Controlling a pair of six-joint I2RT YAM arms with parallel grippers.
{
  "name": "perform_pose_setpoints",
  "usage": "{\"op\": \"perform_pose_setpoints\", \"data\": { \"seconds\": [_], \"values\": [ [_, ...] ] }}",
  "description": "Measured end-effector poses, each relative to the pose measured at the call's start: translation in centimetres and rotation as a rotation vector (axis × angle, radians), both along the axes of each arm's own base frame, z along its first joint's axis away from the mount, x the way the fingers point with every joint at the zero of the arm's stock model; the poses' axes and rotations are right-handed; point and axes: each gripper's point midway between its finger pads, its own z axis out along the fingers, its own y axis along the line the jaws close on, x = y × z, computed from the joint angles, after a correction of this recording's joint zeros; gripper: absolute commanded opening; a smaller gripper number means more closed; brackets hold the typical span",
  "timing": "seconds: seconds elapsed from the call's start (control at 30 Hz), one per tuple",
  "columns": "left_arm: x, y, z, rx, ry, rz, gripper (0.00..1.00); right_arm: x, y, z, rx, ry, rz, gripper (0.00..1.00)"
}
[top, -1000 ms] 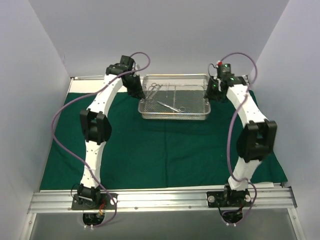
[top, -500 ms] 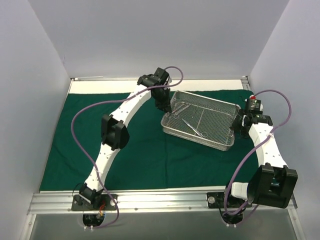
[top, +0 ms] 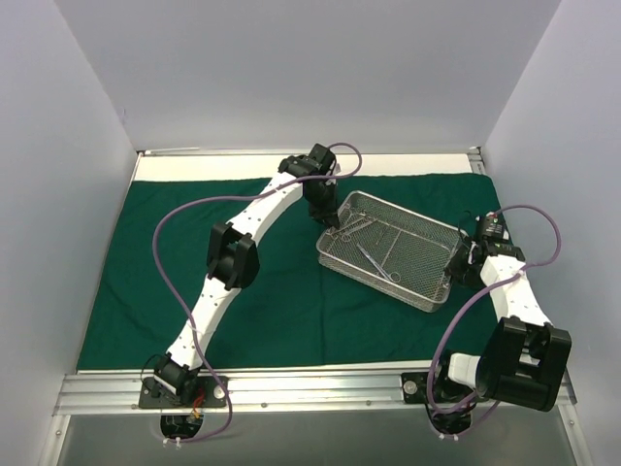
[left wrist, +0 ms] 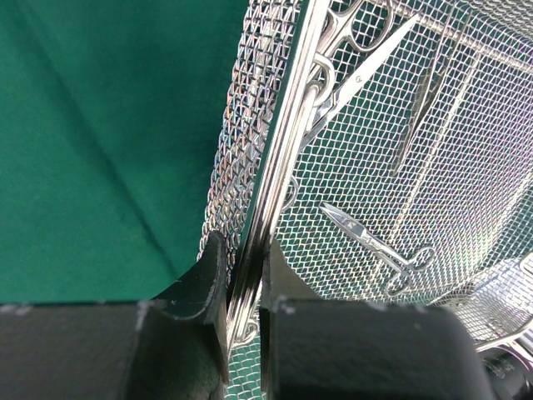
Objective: Open and lay out the surgical kit
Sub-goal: Place the container in the surgical kit.
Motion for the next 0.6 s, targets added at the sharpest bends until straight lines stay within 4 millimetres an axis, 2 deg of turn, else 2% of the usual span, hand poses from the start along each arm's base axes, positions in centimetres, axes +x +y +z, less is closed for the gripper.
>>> {"op": "perform_pose_setpoints", "data": {
  "seconds": [0.07,0.1,0.13,0.2,0.23,0.3,0.47,0.6],
  "values": [
    [0.3,-0.1,0.1,-0.008,-0.006,0.002,0.20,0.1,0.0,0.0,-0.001,-0.005,0.000,0.10],
    [0.4,-0.1,0.1,-0.011,-0.010,0.005,0.27,0.1,0.0,0.1,-0.001,-0.006,-0.001,0.15],
    [0.7,-0.2,0.1,-0.016,-0.012,0.022,0.40,0.1,0.0,0.0,0.001,-0.003,-0.003,0.24],
    [1.6,-0.7,0.3,-0.061,-0.003,0.081,0.47,-0.6,0.4,-0.2,0.026,0.023,-0.019,0.34],
    [2.2,-1.0,0.6,-0.093,0.001,0.105,0.52,-1.0,0.8,-0.3,0.047,0.039,-0.020,0.47],
    [2.9,-1.5,0.8,-0.144,0.011,0.132,0.56,-1.2,1.9,-0.3,0.102,0.045,-0.018,0.64],
    [2.5,-1.7,1.6,-0.192,0.034,0.132,0.64,-1.2,2.8,0.6,0.142,0.055,-0.015,0.80],
    [2.1,-1.5,3.7,-0.206,0.007,0.109,0.64,0.2,2.3,3.4,0.125,0.028,-0.020,0.83]
  ]
}}
